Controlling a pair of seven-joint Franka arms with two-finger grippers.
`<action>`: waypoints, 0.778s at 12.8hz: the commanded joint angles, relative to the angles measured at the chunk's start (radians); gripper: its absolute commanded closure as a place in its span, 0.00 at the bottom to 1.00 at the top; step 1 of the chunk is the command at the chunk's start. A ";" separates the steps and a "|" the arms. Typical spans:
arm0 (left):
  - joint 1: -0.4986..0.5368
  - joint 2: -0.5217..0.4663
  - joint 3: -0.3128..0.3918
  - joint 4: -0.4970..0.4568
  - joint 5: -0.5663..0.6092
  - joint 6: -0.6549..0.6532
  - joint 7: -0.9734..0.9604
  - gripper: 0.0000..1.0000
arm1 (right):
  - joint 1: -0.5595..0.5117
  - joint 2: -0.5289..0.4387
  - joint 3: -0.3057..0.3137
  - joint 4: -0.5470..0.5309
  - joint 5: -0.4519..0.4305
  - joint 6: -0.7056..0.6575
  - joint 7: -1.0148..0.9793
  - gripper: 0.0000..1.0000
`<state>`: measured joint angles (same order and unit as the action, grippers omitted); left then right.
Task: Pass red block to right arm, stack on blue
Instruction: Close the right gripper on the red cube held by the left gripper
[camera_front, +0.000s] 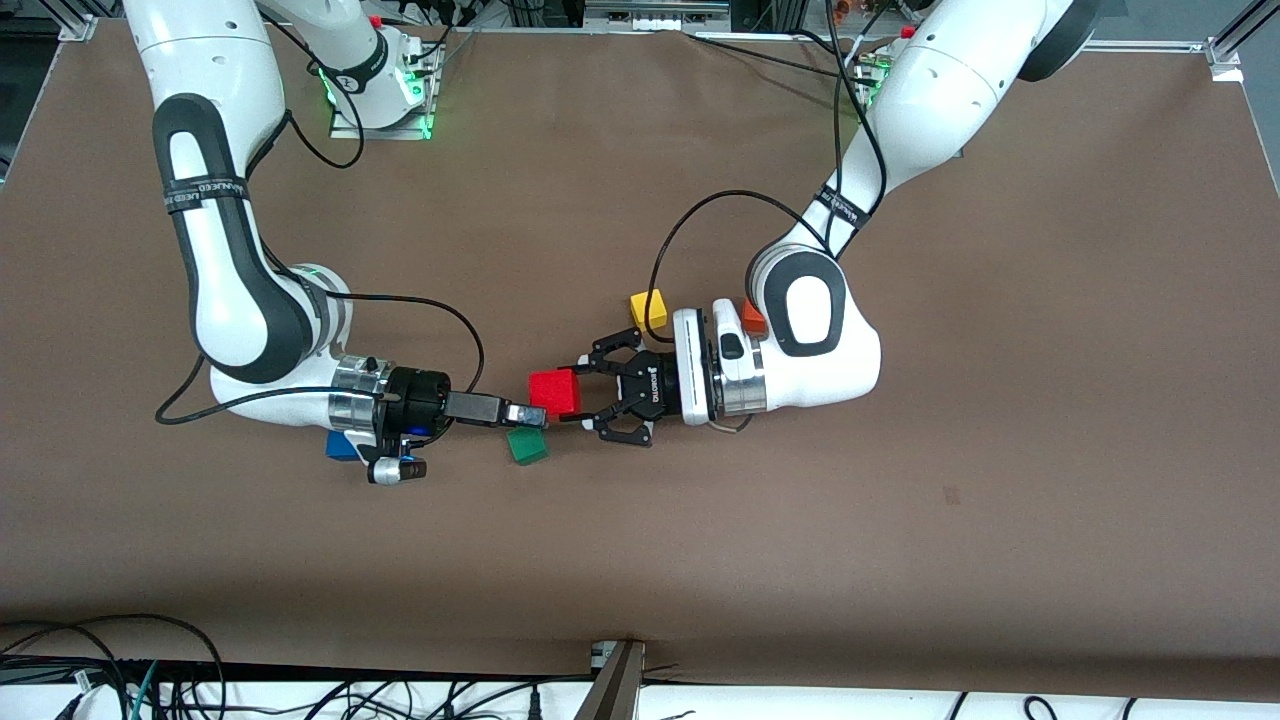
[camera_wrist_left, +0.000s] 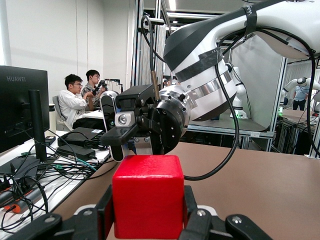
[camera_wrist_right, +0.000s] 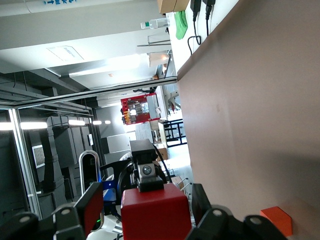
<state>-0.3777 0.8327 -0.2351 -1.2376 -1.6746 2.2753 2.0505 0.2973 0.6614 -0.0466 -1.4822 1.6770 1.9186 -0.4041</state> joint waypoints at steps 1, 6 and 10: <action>-0.010 0.011 0.003 0.030 -0.043 0.010 0.011 1.00 | 0.005 -0.031 -0.001 -0.046 0.024 0.004 -0.019 0.24; -0.013 0.011 0.003 0.030 -0.043 0.012 0.010 1.00 | 0.006 -0.032 0.001 -0.053 0.024 0.010 -0.032 0.35; -0.015 0.013 0.003 0.032 -0.043 0.012 0.008 1.00 | 0.009 -0.037 0.001 -0.053 0.024 0.014 -0.032 0.46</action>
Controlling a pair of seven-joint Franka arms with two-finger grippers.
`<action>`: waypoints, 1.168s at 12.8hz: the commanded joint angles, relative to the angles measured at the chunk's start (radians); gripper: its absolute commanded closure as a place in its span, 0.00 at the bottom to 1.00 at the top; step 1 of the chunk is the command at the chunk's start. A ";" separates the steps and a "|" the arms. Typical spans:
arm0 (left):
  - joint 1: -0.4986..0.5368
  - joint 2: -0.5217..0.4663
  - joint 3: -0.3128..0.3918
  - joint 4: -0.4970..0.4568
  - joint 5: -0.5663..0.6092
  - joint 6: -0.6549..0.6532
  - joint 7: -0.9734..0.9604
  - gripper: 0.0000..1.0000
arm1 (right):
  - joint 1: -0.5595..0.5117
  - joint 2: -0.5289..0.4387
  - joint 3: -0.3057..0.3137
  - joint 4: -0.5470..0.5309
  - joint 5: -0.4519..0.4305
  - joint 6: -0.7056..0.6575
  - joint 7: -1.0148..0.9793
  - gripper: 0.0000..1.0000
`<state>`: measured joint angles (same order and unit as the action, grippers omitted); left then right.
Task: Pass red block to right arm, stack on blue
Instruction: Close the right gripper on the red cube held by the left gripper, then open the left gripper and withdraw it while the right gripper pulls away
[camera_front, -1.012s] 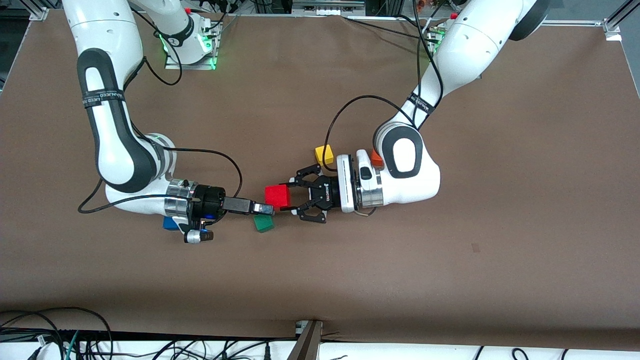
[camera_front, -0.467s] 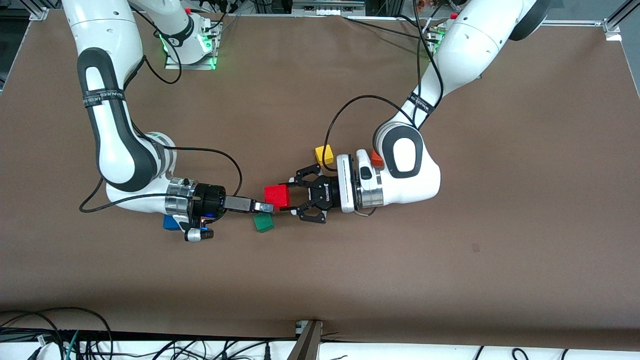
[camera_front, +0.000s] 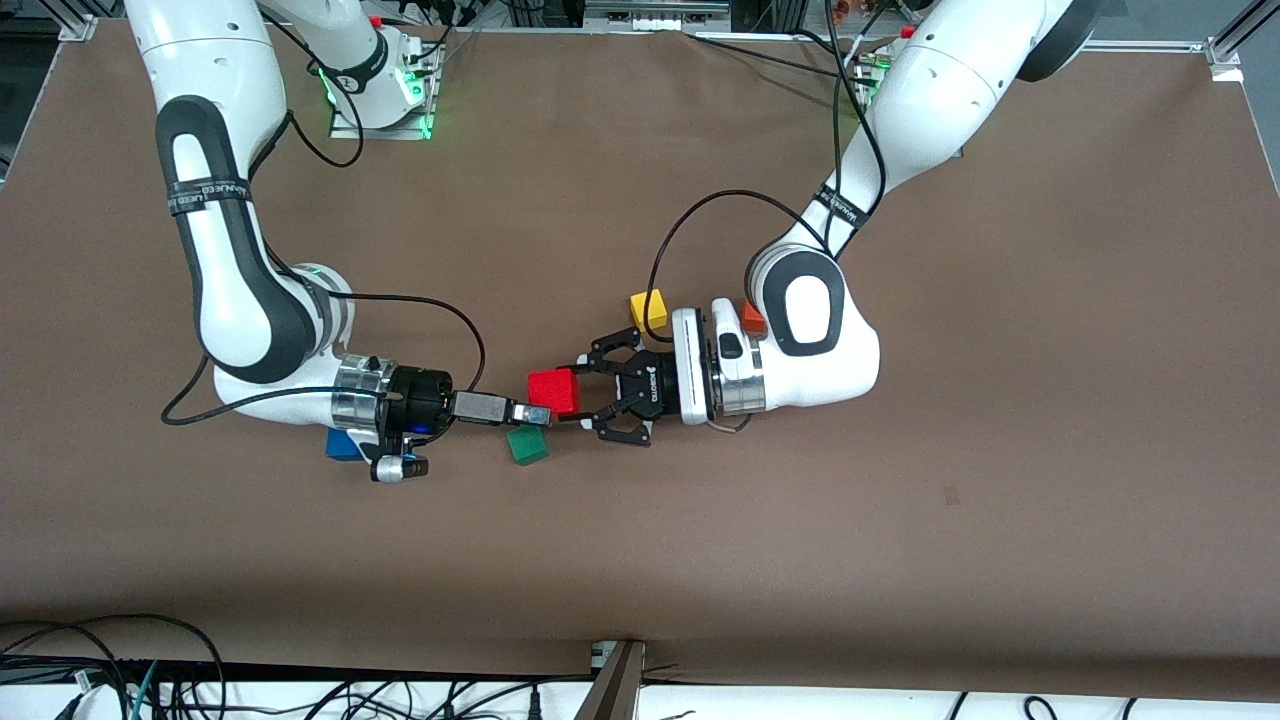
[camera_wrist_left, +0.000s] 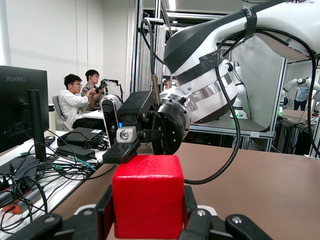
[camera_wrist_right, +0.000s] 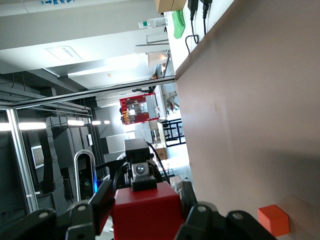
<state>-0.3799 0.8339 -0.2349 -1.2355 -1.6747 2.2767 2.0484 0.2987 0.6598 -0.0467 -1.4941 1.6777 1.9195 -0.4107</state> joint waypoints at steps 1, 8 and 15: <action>-0.013 0.011 0.003 0.030 -0.043 0.010 0.006 1.00 | 0.008 -0.035 0.001 -0.041 0.023 0.013 -0.025 0.52; -0.019 0.013 0.005 0.039 -0.042 0.014 -0.007 0.71 | 0.002 -0.035 -0.008 -0.032 0.016 0.000 -0.017 0.84; -0.017 0.010 0.005 0.022 -0.034 0.010 -0.079 0.00 | -0.004 -0.049 -0.044 -0.020 -0.062 -0.005 -0.007 0.89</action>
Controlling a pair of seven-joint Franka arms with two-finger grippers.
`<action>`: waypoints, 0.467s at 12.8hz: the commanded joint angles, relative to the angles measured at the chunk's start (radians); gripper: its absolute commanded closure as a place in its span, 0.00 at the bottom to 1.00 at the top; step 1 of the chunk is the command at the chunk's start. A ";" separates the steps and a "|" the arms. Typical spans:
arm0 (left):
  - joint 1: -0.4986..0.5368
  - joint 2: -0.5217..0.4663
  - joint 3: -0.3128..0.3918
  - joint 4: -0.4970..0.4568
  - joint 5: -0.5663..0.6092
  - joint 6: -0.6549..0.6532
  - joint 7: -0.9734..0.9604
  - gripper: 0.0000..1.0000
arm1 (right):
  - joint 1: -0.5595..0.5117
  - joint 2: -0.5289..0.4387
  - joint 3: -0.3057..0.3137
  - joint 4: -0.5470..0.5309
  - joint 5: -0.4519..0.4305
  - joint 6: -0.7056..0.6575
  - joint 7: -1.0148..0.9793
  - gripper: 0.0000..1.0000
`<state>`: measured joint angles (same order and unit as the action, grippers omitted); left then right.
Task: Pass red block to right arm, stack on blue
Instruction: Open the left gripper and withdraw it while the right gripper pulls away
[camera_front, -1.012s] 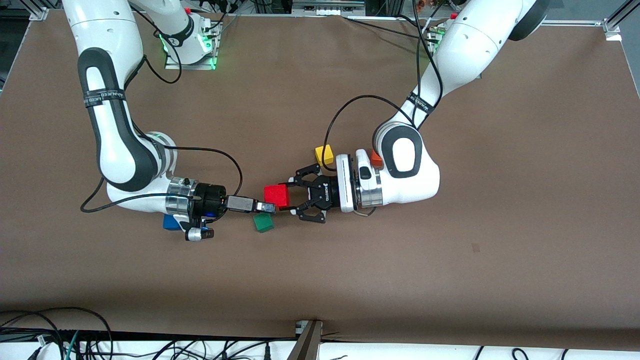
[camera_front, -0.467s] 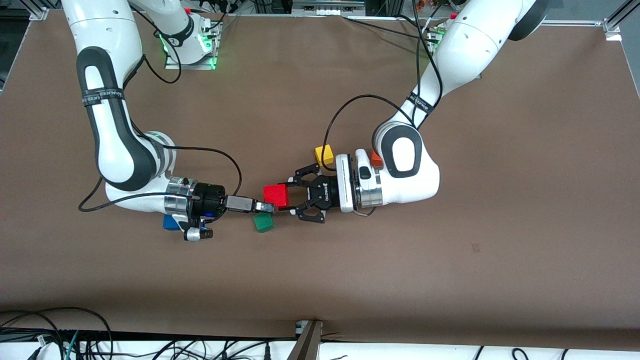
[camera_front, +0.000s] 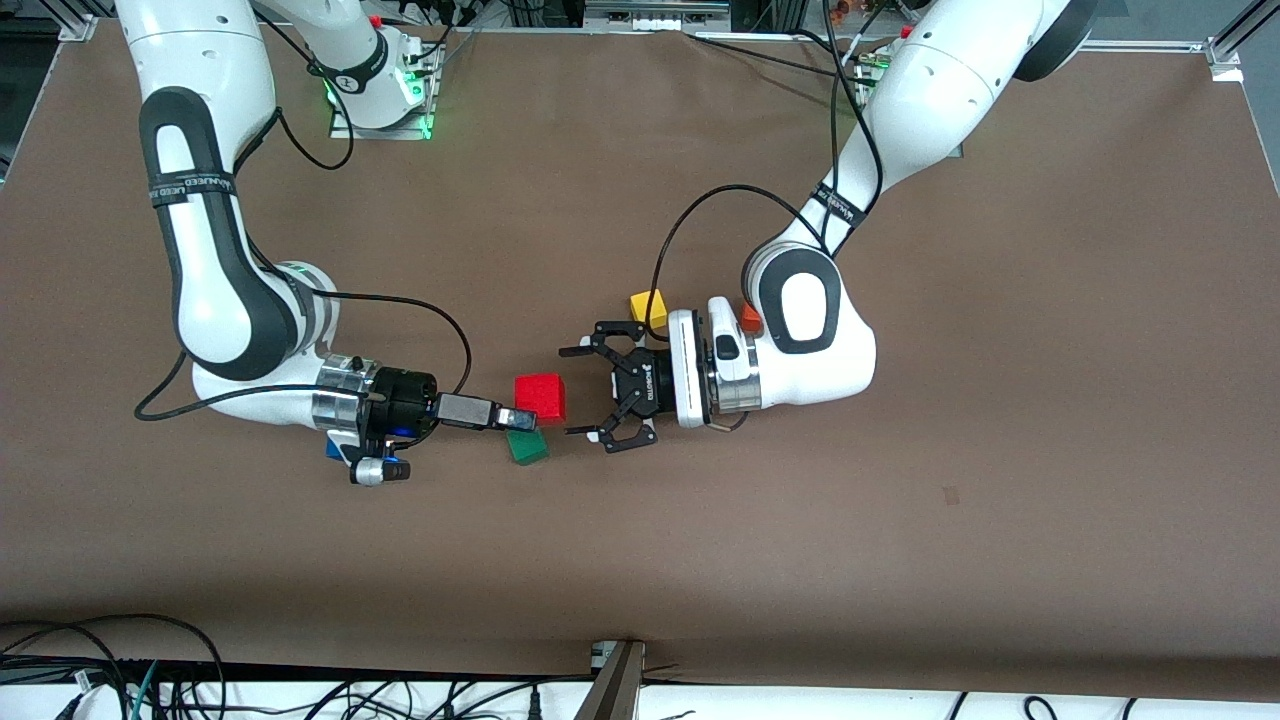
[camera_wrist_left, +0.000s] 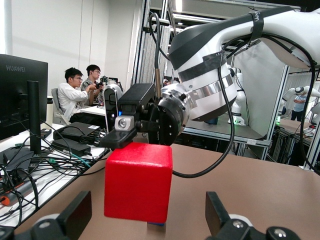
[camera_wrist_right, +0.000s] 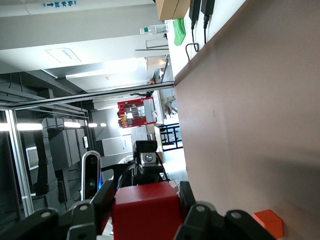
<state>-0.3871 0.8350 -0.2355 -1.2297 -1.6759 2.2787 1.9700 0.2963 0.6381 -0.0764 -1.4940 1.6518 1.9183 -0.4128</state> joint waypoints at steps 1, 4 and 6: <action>-0.010 0.007 0.011 0.016 -0.031 0.007 -0.002 0.00 | -0.002 -0.029 -0.031 -0.008 -0.076 -0.016 0.006 0.89; 0.030 -0.002 0.019 0.003 -0.033 -0.001 -0.023 0.00 | -0.002 -0.044 -0.124 0.008 -0.202 -0.102 0.034 0.89; 0.050 -0.042 0.036 -0.071 0.004 0.001 -0.059 0.00 | -0.002 -0.064 -0.180 0.006 -0.306 -0.127 0.034 0.89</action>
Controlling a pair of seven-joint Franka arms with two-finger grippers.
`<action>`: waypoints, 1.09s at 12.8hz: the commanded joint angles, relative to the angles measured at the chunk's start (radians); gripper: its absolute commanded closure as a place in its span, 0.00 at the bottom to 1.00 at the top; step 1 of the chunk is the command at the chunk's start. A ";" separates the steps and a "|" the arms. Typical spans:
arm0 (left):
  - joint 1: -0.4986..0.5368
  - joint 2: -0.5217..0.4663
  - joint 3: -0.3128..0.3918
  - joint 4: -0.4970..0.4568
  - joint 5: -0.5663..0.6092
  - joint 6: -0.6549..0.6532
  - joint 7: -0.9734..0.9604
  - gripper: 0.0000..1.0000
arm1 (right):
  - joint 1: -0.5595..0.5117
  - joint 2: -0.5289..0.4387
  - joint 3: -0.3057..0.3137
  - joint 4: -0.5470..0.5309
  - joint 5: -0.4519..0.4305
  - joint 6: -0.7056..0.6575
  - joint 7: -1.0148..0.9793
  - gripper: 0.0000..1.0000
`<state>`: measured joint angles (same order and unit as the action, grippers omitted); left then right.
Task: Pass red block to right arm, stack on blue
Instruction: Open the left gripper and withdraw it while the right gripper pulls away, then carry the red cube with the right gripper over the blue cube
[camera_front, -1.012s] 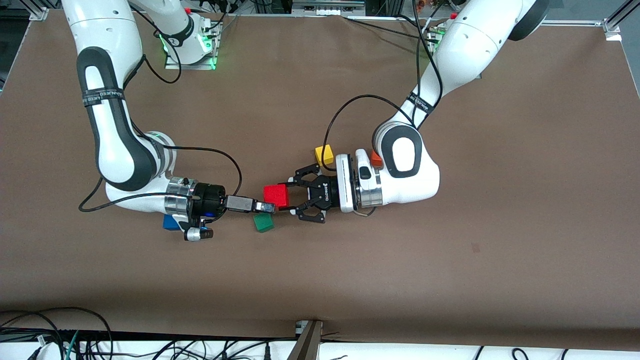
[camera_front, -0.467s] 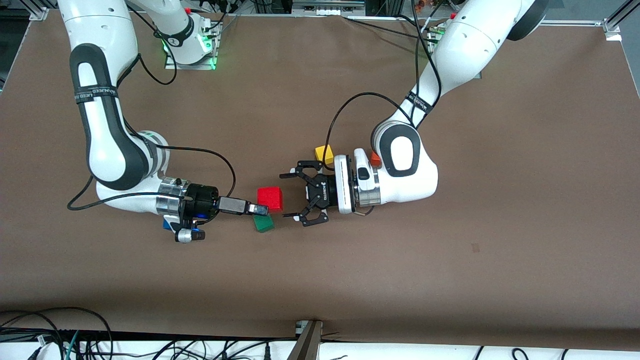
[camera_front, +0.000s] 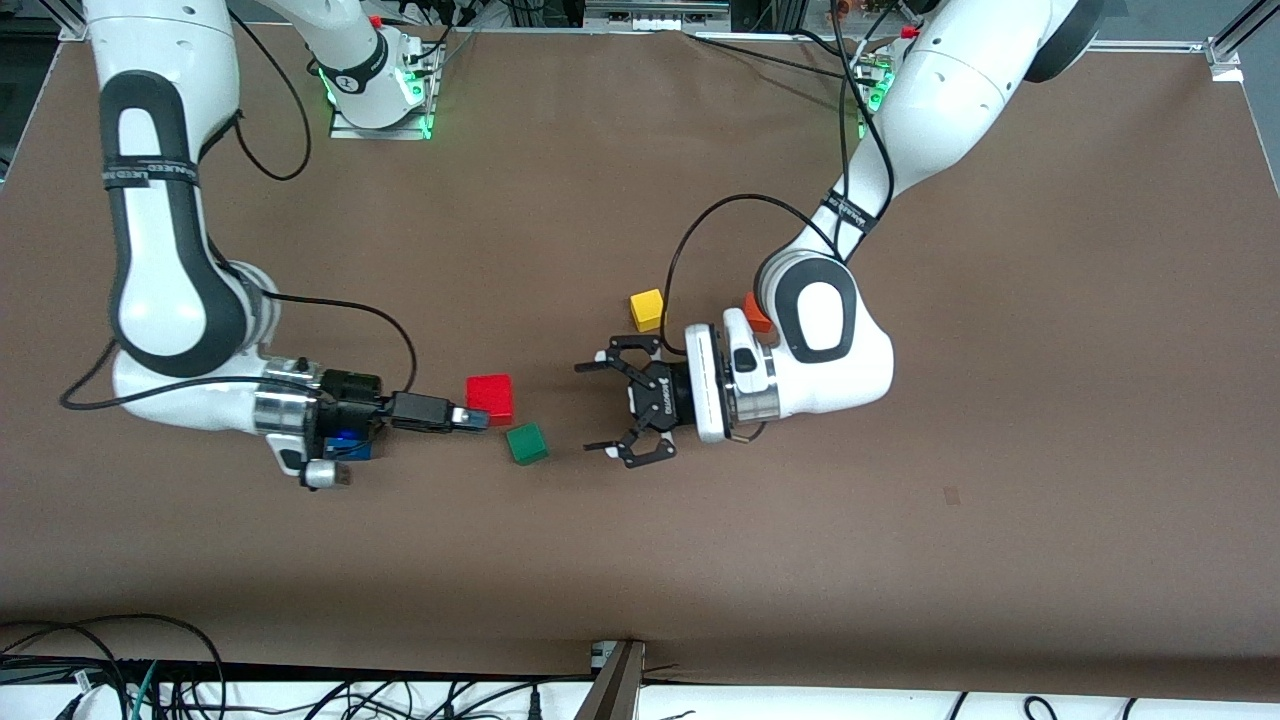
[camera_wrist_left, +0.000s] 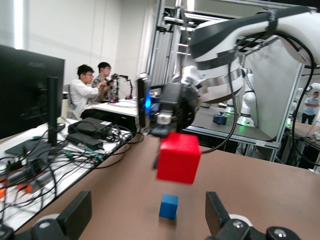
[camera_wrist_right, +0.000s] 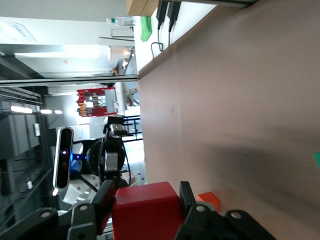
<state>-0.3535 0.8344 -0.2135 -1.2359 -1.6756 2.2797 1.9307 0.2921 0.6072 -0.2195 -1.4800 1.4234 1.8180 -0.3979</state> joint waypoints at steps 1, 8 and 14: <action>0.028 -0.052 0.023 -0.086 0.048 -0.002 -0.022 0.00 | 0.002 -0.040 -0.061 -0.008 -0.137 -0.028 0.019 0.89; 0.068 -0.142 0.236 -0.231 0.737 -0.058 -0.572 0.00 | 0.007 -0.132 -0.148 -0.075 -0.684 -0.037 0.051 0.90; 0.111 -0.242 0.293 -0.231 1.328 -0.239 -1.197 0.00 | 0.024 -0.139 -0.163 -0.079 -0.989 0.090 0.233 0.90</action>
<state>-0.2520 0.6659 0.0648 -1.4201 -0.4622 2.1074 0.8510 0.2932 0.5048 -0.3760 -1.5307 0.4994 1.8693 -0.2347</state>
